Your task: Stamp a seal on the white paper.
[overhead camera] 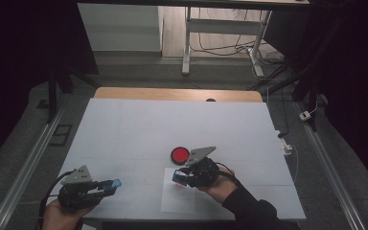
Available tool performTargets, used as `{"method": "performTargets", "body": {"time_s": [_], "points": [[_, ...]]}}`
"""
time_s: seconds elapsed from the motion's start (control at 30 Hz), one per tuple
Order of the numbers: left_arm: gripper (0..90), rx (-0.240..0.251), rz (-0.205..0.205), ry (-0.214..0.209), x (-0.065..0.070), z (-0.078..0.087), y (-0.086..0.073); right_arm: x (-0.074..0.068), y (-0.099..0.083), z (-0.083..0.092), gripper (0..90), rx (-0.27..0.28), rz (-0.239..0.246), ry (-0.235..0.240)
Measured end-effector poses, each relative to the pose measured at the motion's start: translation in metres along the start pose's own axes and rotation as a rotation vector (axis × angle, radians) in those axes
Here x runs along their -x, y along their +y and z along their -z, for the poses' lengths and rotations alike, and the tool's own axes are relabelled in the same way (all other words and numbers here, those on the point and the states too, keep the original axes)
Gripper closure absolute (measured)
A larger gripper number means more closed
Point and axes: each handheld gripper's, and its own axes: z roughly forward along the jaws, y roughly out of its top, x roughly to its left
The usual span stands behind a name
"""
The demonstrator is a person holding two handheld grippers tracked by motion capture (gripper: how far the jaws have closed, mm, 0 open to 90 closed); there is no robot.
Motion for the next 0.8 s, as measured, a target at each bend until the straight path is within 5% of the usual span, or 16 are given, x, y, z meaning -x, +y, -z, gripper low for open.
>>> {"method": "performTargets", "body": {"time_s": [0.8], "points": [[68.9, -0.001, -0.010, -0.007, 0.001, 0.000, 0.000, 0.002, 0.013, 0.027, 69.9, 0.071, 0.026, 0.014]]}}
